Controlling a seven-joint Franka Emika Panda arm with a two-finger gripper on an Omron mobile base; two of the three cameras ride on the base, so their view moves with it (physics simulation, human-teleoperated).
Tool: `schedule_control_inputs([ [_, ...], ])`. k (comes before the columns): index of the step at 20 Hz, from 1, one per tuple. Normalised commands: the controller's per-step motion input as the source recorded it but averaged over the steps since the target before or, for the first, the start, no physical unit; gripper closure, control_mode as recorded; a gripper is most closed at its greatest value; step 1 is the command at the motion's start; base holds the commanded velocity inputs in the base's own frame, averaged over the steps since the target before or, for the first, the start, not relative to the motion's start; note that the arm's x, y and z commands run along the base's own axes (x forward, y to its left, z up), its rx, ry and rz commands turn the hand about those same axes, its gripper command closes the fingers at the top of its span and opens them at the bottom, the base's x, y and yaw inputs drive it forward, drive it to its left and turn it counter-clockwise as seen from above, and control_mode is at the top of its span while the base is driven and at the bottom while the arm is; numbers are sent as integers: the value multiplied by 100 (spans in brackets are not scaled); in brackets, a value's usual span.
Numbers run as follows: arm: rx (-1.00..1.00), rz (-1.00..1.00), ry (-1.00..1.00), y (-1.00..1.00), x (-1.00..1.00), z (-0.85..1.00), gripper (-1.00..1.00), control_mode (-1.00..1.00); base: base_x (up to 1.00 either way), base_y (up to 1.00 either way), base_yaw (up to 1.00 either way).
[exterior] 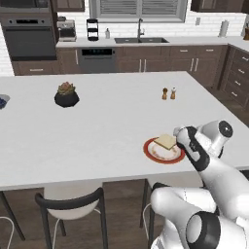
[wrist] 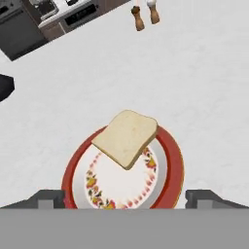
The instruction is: Start the toaster. Once the lever pops up, take the bread to the plate on the dining counter.
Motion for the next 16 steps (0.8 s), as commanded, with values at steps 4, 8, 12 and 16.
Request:
schedule_control_inputs([
  [4, 0, -13, 18, 3, -41, 100, -100, -100, 0, 0, 0],
  [8, 0, -13, 22, 0, -97, 99, -100, -100, 0, 0, 0],
  [12, 0, -16, 27, 0, -100, 62, -100, -100, 0, 0, 0],
  [16, 0, -12, 29, 1, -100, 13, -100, -100, 0, 0, 0],
])
